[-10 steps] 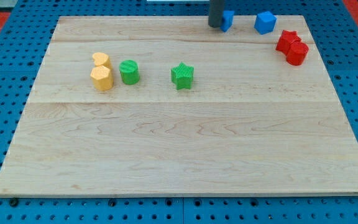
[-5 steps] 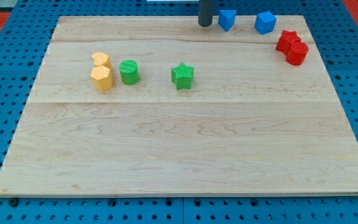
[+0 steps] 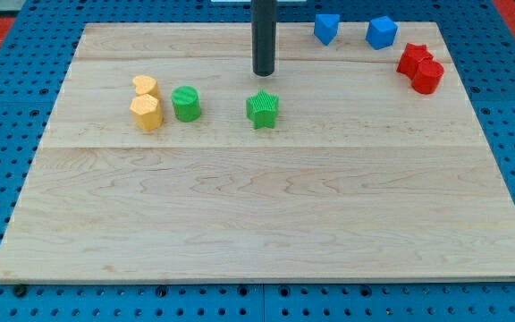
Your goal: Drag the red blocks to the center right side of the board
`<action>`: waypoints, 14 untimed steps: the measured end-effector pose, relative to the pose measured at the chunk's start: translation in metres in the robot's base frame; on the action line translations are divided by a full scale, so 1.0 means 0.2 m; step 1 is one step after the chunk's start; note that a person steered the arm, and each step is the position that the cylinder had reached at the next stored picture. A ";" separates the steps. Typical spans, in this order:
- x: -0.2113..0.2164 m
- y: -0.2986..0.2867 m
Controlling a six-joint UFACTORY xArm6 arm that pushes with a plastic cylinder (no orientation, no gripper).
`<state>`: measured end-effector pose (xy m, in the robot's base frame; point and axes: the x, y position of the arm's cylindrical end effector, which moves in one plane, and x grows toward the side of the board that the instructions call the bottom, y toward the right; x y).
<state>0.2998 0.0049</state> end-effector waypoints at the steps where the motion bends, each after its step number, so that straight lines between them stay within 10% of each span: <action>1: 0.00 0.00; 10: 0.02 0.83; 14: -0.01 0.68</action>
<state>0.2984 0.1403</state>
